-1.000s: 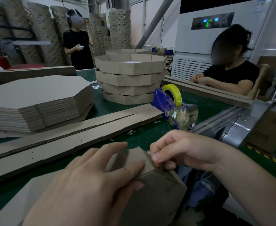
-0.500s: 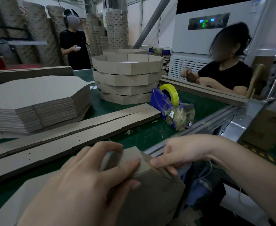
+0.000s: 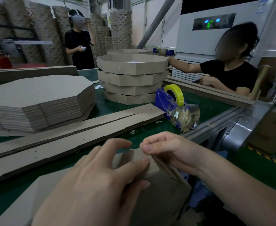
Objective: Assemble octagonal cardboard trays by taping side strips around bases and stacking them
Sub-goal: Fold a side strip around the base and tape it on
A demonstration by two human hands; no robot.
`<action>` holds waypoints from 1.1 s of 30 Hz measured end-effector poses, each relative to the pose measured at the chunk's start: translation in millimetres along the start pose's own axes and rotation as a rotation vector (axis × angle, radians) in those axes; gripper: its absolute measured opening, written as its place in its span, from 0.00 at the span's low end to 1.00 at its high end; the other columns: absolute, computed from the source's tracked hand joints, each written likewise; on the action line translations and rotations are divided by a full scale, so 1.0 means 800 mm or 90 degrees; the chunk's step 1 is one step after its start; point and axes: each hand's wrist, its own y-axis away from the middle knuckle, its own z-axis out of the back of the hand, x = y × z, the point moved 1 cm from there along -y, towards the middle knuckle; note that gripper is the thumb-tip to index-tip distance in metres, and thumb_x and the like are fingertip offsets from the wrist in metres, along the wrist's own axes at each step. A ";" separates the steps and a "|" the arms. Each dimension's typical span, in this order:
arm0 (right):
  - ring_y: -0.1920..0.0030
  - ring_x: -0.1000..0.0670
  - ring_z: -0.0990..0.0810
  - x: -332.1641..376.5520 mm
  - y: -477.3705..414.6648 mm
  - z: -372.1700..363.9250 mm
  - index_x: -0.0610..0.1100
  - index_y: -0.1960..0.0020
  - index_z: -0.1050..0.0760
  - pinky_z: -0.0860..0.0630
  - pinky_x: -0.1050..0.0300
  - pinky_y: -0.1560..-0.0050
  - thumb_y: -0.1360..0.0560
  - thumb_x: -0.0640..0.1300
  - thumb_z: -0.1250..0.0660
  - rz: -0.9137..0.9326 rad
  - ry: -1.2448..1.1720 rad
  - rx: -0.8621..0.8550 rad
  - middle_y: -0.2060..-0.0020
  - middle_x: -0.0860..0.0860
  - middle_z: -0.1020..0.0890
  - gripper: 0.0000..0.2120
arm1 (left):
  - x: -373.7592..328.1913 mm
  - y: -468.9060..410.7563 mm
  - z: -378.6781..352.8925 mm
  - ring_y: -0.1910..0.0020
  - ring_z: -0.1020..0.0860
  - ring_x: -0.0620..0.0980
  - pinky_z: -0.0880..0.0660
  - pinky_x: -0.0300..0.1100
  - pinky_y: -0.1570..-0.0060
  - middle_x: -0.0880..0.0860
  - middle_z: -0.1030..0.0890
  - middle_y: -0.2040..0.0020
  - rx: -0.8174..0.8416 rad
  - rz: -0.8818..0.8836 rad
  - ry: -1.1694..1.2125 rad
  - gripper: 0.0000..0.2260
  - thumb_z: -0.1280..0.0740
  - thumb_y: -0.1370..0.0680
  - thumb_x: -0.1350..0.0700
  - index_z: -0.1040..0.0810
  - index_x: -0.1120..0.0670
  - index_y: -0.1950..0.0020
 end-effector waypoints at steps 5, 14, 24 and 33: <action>0.65 0.54 0.25 -0.003 0.001 -0.002 0.50 0.67 0.22 0.30 0.58 0.58 0.31 0.50 0.31 0.025 -0.010 -0.016 0.68 0.52 0.24 0.07 | 0.002 -0.002 -0.006 0.62 0.19 0.50 0.22 0.48 0.73 0.49 0.19 0.50 -0.001 -0.006 -0.001 0.14 0.39 0.31 0.41 0.15 0.41 0.54; 0.65 0.55 0.25 -0.001 0.004 0.002 0.50 0.67 0.22 0.29 0.62 0.59 0.29 0.48 0.32 0.022 -0.002 -0.005 0.69 0.54 0.24 0.08 | 0.001 -0.007 -0.013 0.64 0.19 0.51 0.22 0.49 0.75 0.51 0.18 0.51 -0.015 -0.026 0.006 0.14 0.39 0.30 0.41 0.15 0.41 0.54; 0.55 0.50 0.23 0.022 0.011 0.169 0.52 0.53 0.20 0.27 0.55 0.56 0.22 0.51 0.36 -0.011 0.488 -0.775 0.52 0.52 0.19 0.06 | 0.008 -0.004 -0.007 0.62 0.19 0.49 0.24 0.43 0.74 0.47 0.19 0.50 -0.014 -0.007 -0.004 0.14 0.40 0.29 0.39 0.16 0.39 0.53; 0.73 0.53 0.37 0.002 -0.006 0.251 0.46 0.58 0.17 0.40 0.60 0.74 0.27 0.49 0.30 -0.196 0.202 -0.744 0.74 0.52 0.25 0.08 | -0.002 -0.010 -0.007 0.64 0.20 0.47 0.24 0.40 0.73 0.46 0.19 0.51 0.026 -0.006 -0.007 0.14 0.41 0.30 0.39 0.17 0.38 0.55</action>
